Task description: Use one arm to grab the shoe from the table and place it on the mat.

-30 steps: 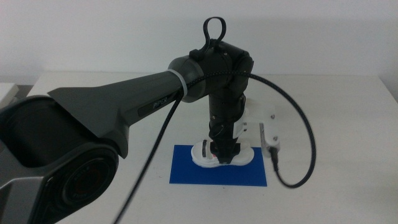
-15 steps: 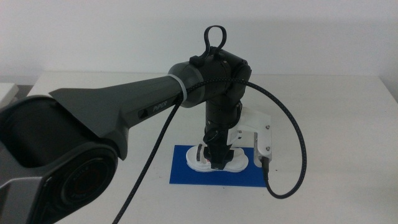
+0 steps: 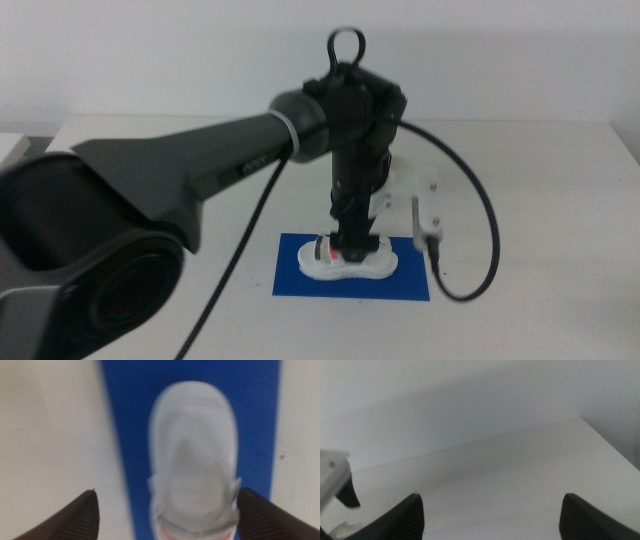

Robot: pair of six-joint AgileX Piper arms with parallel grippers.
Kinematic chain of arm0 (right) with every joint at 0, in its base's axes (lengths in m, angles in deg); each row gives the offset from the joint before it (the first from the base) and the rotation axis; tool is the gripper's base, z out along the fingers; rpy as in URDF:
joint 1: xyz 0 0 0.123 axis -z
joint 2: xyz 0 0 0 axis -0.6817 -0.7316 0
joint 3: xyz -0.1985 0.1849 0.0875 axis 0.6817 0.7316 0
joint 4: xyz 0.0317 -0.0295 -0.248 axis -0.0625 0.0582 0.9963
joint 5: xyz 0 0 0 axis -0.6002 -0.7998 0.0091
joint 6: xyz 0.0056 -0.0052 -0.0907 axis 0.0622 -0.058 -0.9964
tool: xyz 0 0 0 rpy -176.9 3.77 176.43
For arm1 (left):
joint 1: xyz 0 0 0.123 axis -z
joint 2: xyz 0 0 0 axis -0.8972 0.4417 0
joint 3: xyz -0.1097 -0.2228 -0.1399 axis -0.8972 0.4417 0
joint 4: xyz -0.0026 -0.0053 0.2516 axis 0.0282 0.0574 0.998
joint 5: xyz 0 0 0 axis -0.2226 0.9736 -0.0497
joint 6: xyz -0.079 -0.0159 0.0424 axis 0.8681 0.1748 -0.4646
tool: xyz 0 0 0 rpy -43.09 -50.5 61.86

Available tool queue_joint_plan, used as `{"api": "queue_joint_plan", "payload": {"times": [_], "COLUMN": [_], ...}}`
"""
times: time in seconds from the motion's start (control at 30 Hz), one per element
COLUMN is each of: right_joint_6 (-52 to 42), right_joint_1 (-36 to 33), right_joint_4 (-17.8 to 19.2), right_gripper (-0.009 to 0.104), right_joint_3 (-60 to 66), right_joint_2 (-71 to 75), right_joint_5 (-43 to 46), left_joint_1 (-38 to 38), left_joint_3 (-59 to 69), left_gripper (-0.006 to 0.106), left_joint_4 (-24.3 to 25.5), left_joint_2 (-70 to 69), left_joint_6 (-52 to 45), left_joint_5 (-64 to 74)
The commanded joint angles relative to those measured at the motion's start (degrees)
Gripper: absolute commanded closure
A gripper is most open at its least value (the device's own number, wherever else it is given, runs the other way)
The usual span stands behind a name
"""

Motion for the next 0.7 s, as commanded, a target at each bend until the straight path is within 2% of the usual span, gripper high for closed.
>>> {"api": "queue_joint_plan", "payload": {"times": [0.0,0.13,0.23,0.4,0.57,0.67], "right_joint_6": [-0.2,-0.2,-0.2,-0.2,-0.2,-0.2], "right_joint_1": [-0.1,-0.1,-0.1,-0.1,-0.1,-0.1], "right_joint_4": [0.4,0.4,0.4,0.4,0.4,0.4], "right_gripper": [0.016,0.016,0.016,0.016,0.016,0.016], "right_joint_3": [0.1,0.1,0.1,0.1,0.1,0.1], "right_joint_2": [0.3,0.3,0.3,0.3,0.3,0.3], "right_joint_5": [0.5,0.5,0.5,0.5,0.5,0.5], "left_joint_1": [-0.2,-2.7,-7.8,-20.2,-32.8,-38.8], "left_joint_3": [-1.7,-1.3,2.3,18.2,39.4,49.7], "left_gripper": [0.007,0.007,0.007,0.007,0.007,0.007], "left_joint_4": [0.4,-2.3,-8.5,-21.6,-28.3,-30.2], "left_joint_2": [-3.6,-12.3,-20.5,-38.2,-56.4,-66.8], "left_joint_6": [2.3,9.7,17.3,19.7,21.1,21.4], "left_joint_5": [0.2,0.2,0.2,0.2,-10.6,-17.3]}}
